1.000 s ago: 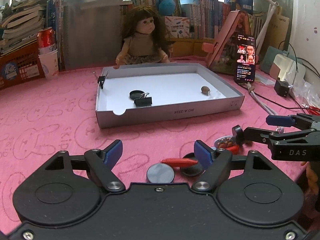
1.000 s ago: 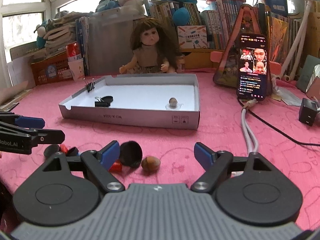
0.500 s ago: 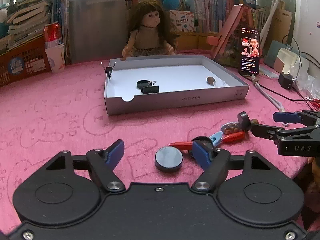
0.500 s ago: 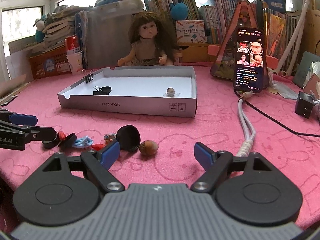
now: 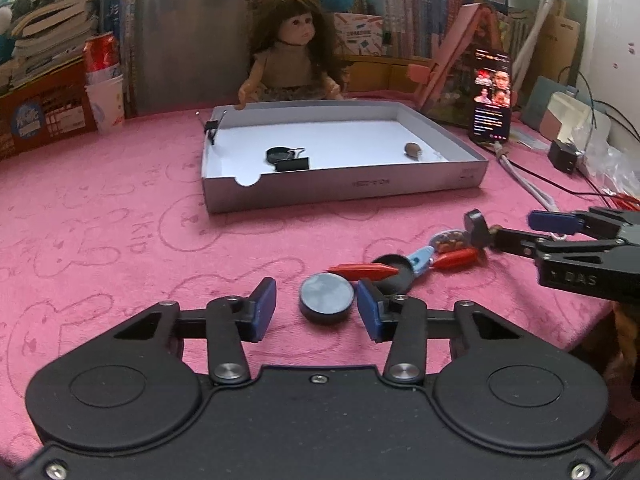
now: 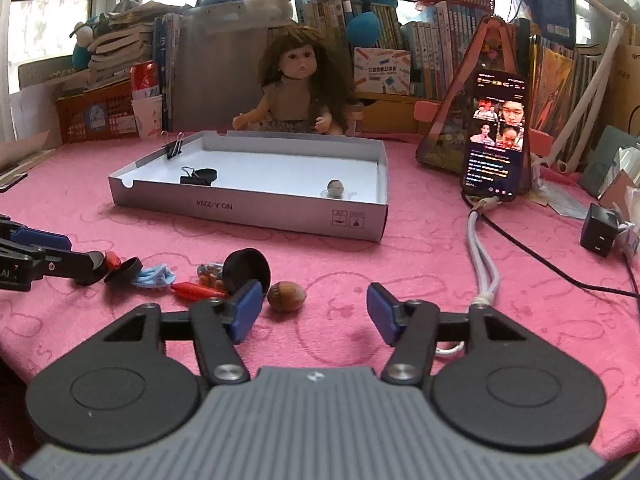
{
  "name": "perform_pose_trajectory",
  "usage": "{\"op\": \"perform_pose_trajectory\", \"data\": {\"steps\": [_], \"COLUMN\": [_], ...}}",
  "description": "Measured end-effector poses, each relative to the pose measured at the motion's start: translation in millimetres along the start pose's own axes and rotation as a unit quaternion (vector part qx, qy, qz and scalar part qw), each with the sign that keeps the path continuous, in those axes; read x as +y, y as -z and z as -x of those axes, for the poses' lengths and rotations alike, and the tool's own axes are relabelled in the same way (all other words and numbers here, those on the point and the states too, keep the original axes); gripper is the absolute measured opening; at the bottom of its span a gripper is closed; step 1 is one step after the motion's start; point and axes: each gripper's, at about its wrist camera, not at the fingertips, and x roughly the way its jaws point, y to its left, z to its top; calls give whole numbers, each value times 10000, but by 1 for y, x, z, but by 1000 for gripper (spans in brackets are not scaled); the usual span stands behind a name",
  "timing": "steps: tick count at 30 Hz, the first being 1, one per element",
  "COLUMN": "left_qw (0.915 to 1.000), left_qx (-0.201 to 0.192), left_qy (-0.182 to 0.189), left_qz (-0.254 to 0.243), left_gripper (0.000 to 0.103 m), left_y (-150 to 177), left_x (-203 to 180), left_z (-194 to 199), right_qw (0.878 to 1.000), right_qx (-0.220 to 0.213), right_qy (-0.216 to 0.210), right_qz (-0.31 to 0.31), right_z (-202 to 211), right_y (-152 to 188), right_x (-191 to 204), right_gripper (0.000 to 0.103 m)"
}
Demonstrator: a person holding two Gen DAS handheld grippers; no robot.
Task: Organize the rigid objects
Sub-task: 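Move the left tool to the grey round lid while the right tool approaches another acorn, then grasp the grey round lid with the left tool while the right tool grasps the acorn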
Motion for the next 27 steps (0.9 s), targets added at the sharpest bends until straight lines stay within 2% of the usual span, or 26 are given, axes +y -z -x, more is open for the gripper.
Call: {"op": "perform_pose_trajectory", "data": {"steps": [4, 13, 22, 27], "left_qw": [9999, 9999, 9997, 9997], "left_qx": [-32, -44, -72, -111], "left_qy": [-90, -162, -229, -194], "left_qz": [-105, -6, 3, 128], "left_gripper": [42, 43, 44, 38], "left_y": [3, 7, 8, 8], "left_x": [-8, -10, -12, -11], "left_z": [-4, -13, -14, -14], "right_qw": [9999, 9998, 9999, 10000], "right_qx": [31, 99, 58, -18], "right_qy": [-34, -139, -111, -19], "right_qz": [90, 61, 40, 71], "right_z": [-4, -12, -15, -15], "right_y": [0, -2, 1, 2], "right_x": [5, 6, 7, 9], "right_gripper": [53, 42, 41, 41]}}
